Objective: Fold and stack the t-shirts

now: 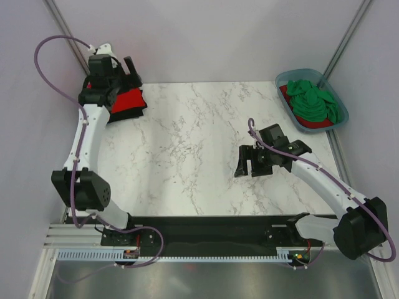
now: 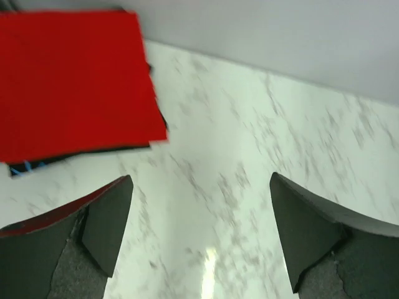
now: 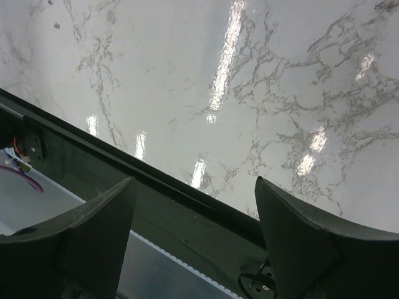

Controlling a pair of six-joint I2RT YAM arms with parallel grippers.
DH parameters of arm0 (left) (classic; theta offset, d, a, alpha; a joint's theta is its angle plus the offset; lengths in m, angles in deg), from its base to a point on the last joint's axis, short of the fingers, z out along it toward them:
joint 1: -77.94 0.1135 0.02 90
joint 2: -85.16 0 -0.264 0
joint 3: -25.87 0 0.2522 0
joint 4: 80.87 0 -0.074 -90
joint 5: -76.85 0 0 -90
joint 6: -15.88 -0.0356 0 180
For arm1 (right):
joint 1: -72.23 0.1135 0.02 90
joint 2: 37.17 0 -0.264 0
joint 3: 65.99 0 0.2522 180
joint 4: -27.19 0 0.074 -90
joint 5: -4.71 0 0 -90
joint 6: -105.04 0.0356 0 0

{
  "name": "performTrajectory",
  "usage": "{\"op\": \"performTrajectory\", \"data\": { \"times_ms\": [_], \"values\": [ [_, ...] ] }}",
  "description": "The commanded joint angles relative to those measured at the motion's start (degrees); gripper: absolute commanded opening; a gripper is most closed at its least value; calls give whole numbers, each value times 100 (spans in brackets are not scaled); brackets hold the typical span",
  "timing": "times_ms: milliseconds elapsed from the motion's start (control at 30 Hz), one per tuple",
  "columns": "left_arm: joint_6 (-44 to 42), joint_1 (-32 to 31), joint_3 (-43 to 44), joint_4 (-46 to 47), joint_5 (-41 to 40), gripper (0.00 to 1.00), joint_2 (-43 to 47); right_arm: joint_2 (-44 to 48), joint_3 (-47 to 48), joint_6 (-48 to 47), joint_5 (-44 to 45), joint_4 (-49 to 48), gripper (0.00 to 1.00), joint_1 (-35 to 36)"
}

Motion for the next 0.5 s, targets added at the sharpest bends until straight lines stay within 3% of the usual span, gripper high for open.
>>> {"op": "performTrajectory", "data": {
  "times_ms": [0, 300, 467],
  "values": [
    [440, -620, -1255, -33, 598, 97, 952, 284, -222, 267, 175, -230, 84, 39],
    [712, -1202, -4306, -41, 1831, 94, 3510, 697, -451, 750, 227, -652, 85, 91],
    [870, -1211, -5538, -50, 1666, 99, 4688, 900, -601, 1067, 316, -976, 88, 109]
  ]
}}
